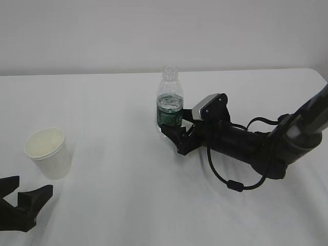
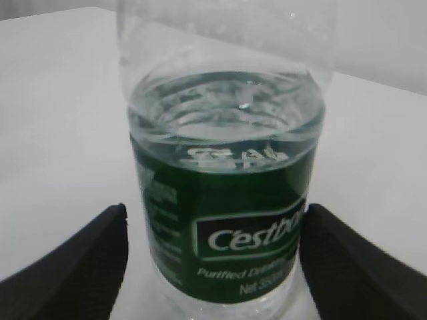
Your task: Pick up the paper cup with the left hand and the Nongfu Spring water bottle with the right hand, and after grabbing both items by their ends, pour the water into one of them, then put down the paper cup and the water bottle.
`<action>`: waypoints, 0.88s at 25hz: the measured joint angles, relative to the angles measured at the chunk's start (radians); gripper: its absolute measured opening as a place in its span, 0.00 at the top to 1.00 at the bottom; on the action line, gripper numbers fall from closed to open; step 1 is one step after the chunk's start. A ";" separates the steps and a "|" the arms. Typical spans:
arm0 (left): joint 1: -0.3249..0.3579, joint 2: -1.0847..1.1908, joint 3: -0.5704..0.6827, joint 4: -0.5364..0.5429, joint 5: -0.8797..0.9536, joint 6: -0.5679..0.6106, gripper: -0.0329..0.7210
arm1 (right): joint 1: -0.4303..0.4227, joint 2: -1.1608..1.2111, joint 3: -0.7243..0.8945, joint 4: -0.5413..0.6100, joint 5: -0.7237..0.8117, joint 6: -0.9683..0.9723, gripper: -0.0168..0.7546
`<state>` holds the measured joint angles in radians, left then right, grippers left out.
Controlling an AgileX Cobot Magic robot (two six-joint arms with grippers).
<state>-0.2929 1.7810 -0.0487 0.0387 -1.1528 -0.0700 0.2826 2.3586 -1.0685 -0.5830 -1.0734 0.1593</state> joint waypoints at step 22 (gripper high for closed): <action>0.000 0.000 0.000 0.000 0.000 0.000 0.18 | 0.021 0.001 -0.001 0.045 0.000 0.001 0.21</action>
<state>-0.2929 1.7810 -0.0487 0.0387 -1.1528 -0.0700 0.3032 2.3601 -1.0692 -0.5377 -1.0734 0.1606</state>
